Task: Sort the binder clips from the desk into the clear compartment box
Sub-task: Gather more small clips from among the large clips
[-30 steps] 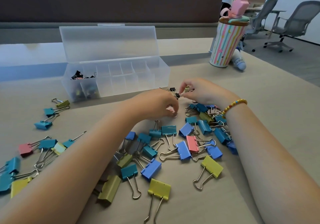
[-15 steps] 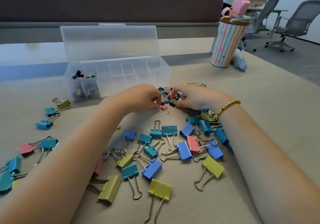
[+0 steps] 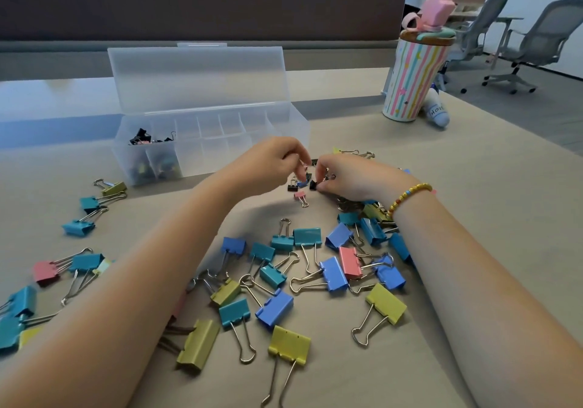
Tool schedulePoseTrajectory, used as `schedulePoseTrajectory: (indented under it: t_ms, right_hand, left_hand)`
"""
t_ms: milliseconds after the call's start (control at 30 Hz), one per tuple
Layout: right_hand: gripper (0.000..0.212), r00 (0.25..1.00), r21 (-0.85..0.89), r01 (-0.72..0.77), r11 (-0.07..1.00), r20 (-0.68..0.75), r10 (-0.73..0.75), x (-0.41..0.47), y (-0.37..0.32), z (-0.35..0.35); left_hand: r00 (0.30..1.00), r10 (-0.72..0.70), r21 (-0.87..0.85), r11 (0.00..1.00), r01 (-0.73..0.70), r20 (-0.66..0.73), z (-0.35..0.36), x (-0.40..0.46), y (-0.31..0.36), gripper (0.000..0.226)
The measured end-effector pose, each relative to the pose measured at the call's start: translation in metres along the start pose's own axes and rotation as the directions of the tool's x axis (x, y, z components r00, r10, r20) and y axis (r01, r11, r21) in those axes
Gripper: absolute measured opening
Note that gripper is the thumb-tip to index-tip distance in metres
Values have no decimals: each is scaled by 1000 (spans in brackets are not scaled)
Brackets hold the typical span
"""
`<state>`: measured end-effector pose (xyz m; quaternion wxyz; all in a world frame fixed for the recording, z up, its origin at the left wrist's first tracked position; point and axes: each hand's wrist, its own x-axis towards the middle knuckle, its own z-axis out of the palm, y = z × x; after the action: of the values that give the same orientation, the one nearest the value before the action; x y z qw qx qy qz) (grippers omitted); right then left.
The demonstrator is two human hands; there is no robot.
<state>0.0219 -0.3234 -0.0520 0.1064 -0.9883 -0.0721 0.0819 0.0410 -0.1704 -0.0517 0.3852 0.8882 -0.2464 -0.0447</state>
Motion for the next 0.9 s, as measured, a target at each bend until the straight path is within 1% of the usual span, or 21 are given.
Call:
schedulePoseTrajectory:
  t_ms: [33,67,100,133,167,233,267,333,433,533,600,700,800,900]
  right_hand:
    - [17,1000,-12,-5,1000,1,5,0,-1,0]
    - [17,1000,-28,-10,1000,2,10,0,-3,0]
    - [18,1000,-49,-17,999,5,17,0,-5,1]
    - [20,1000,-72,-22,997,8,23,0,-7,1]
    - [21,1000,-94,-27,995,10,28,0,-8,2]
    - [23,999,-130,-37,991,10,39,1,-10,3]
    - [22,999,-142,-42,989,9,44,1,-11,4]
    - [24,998,-146,-54,988,5,55,2,-10,4]
    - [25,999,-103,-52,993,-5,51,2,-4,2]
    - [27,999,-36,-34,999,-4,34,2,1,1]
    - [29,1000,13,-26,1000,0,26,2,2,1]
    - [28,1000,43,-13,999,-10,13,4,1,3]
    - [25,999,43,3,999,-38,-2,5,-1,5]
    - [24,999,24,-10,1000,-34,11,5,-4,5]
  left_hand:
    - [999,-47,-109,993,46,-11,-1,0,0,29]
    - [996,-83,-169,983,78,-22,-2,0,1,29]
    - [995,-91,-158,984,85,-36,-4,-1,1,29]
    - [997,-69,-68,995,66,-39,-4,-1,1,28]
    - [1000,-28,76,997,29,-9,-4,-2,1,28]
    - [995,11,342,938,-45,103,-2,-5,-1,32]
    - [989,4,419,905,-67,150,-1,-6,-3,34]
    - [981,-13,485,871,-84,192,0,-7,-4,38]
    - [975,-6,500,859,-109,222,-2,-9,-2,37]
    - [958,21,516,839,-173,287,-3,-11,0,29]
    - [946,24,507,840,-194,322,-2,-12,1,29]
    - [948,2,516,839,-174,317,0,-12,0,32]
    - [957,5,543,822,-169,290,1,-10,-4,25]
    - [960,-46,581,804,-128,275,1,-9,-6,24]
